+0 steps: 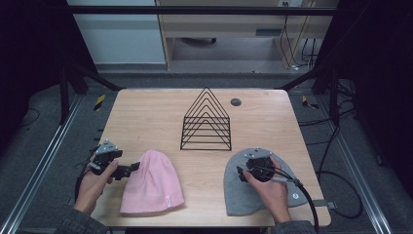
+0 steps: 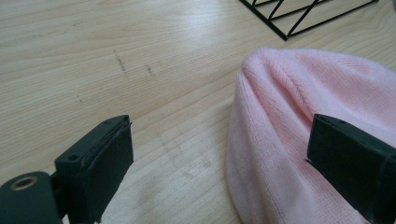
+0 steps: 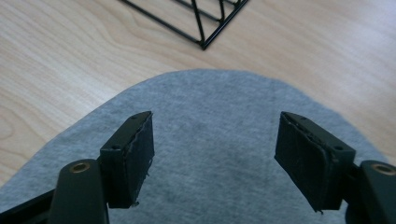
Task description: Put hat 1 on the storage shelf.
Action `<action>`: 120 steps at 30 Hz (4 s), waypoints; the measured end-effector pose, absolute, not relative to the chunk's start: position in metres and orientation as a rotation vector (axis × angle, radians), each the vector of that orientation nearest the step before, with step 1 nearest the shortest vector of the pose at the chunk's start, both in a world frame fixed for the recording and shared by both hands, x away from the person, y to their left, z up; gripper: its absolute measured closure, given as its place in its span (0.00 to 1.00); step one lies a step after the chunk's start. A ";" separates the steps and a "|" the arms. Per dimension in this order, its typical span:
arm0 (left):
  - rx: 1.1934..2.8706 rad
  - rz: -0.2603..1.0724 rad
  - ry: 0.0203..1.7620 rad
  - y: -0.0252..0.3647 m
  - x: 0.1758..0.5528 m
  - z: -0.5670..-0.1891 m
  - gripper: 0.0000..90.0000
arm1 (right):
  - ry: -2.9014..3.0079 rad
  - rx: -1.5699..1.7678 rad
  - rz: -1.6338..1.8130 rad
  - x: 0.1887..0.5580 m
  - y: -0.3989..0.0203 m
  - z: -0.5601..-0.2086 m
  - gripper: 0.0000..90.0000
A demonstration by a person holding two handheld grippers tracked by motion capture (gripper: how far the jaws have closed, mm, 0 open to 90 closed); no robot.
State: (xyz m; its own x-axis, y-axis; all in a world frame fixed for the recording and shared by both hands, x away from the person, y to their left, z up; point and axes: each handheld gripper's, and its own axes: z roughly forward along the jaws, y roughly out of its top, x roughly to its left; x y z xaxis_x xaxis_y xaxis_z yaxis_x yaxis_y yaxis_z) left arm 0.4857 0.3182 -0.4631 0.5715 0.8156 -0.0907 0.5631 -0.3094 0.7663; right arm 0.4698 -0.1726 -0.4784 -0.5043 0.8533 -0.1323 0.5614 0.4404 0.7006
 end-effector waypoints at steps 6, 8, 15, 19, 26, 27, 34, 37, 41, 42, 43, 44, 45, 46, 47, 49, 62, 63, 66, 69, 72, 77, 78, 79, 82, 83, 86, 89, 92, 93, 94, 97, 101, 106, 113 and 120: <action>2.004 0.372 1.087 0.316 0.484 -0.460 0.10 | 2.208 1.159 0.821 0.468 -0.174 -0.478 0.37; 2.010 0.374 1.082 0.315 0.483 -0.460 0.11 | 2.206 1.163 0.825 0.467 -0.174 -0.478 0.37; 2.057 0.332 1.074 0.306 0.482 -0.454 0.13 | 2.190 1.197 0.822 0.469 -0.177 -0.478 0.37; 2.081 0.296 1.085 0.302 0.485 -0.448 0.14 | 2.173 1.233 0.822 0.470 -0.177 -0.478 0.31; 2.182 0.275 1.092 0.282 0.520 -0.439 0.26 | 2.168 1.236 0.856 0.470 -0.178 -0.475 0.38; 2.157 0.273 1.099 0.281 0.522 -0.440 0.29 | 2.163 1.234 0.862 0.469 -0.178 -0.475 0.39; 2.153 0.248 1.100 0.284 0.514 -0.451 0.38 | 2.164 1.248 0.878 0.469 -0.182 -0.474 0.42; 2.164 0.248 1.099 0.283 0.512 -0.453 0.39 | 2.166 1.242 0.884 0.468 -0.182 -0.472 0.42; 2.172 0.257 1.102 0.282 0.512 -0.455 0.43 | 2.168 1.233 0.893 0.466 -0.181 -0.471 0.41; 2.176 0.253 1.102 0.282 0.512 -0.456 0.43 | 2.168 1.233 0.893 0.466 -0.181 -0.471 0.41; 2.189 0.243 1.099 0.282 0.512 -0.457 0.45 | 2.170 1.237 0.893 0.466 -0.181 -0.471 0.41; 2.199 0.241 1.096 0.281 0.512 -0.458 0.46 | 2.172 1.233 0.887 0.466 -0.181 -0.471 0.40; 2.217 0.241 1.094 0.281 0.513 -0.459 0.47 | 2.175 1.231 0.882 0.466 -0.181 -0.471 0.40; 2.222 0.238 1.092 0.280 0.513 -0.460 0.48 | 2.175 1.234 0.882 0.467 -0.182 -0.471 0.40; 2.223 0.234 1.090 0.280 0.513 -0.461 0.49 | 2.172 1.240 0.886 0.467 -0.182 -0.471 0.40; 2.228 0.232 1.088 0.280 0.514 -0.463 0.51 | 2.172 1.245 0.882 0.467 -0.182 -0.471 0.40; 2.296 0.184 1.089 0.270 0.521 -0.472 0.67 | 2.190 1.228 0.880 0.467 -0.180 -0.471 0.37; 2.299 0.179 1.089 0.270 0.521 -0.472 0.68 | 2.190 1.231 0.883 0.467 -0.180 -0.471 0.37; 2.312 0.173 1.088 0.269 0.521 -0.474 0.71 | 2.185 1.227 0.877 0.468 -0.180 -0.471 0.37; 2.318 0.168 1.083 0.268 0.520 -0.475 0.78 | 2.184 1.235 0.873 0.468 -0.180 -0.471 0.37; 2.316 0.169 1.093 0.267 0.520 -0.475 0.82 | 2.185 1.234 0.864 0.468 -0.180 -0.472 0.36; 2.324 0.187 1.086 0.265 0.518 -0.474 0.85 | 2.186 1.238 0.864 0.468 -0.180 -0.472 0.36; 2.319 0.192 1.084 0.265 0.517 -0.473 0.86 | 2.181 1.234 0.863 0.468 -0.180 -0.472 0.36; 2.316 0.195 1.084 0.265 0.517 -0.472 0.86 | 2.181 1.234 0.863 0.468 -0.180 -0.472 0.36; 2.303 0.225 1.071 0.266 0.514 -0.470 0.87 | 2.185 1.237 0.859 0.469 -0.179 -0.473 0.36; 2.303 0.240 1.063 0.266 0.513 -0.468 0.87 | 2.184 1.238 0.858 0.469 -0.179 -0.473 0.36; 2.293 0.258 1.049 0.265 0.510 -0.464 0.87 | 2.178 1.237 0.856 0.469 -0.179 -0.473 0.36; 2.285 0.259 1.041 0.265 0.508 -0.461 0.87 | 2.173 1.240 0.857 0.469 -0.179 -0.472 0.36; 2.281 0.268 1.028 0.267 0.505 -0.456 0.87 | 2.166 1.248 0.860 0.468 -0.180 -0.472 0.36; 2.274 0.273 1.027 0.268 0.504 -0.456 0.87 | 2.166 1.248 0.859 0.468 -0.180 -0.472 0.36; 2.270 0.267 1.028 0.269 0.503 -0.454 0.87 | 2.168 1.241 0.862 0.468 -0.180 -0.471 0.36; 2.270 0.268 1.017 0.270 0.502 -0.452 0.87 | 2.165 1.242 0.864 0.468 -0.180 -0.471 0.36; 2.268 0.265 0.993 0.269 0.500 -0.445 0.88 | 2.159 1.244 0.863 0.468 -0.180 -0.471 0.36; 2.252 0.299 0.943 0.265 0.494 -0.428 0.88 | 2.156 1.243 0.860 0.468 -0.180 -0.471 0.36; 2.261 0.337 0.884 0.257 0.490 -0.413 0.89 | 2.149 1.226 0.867 0.466 -0.180 -0.468 0.36; 2.264 0.347 0.846 0.244 0.489 -0.398 0.89 | 2.149 1.203 0.863 0.464 -0.179 -0.464 0.36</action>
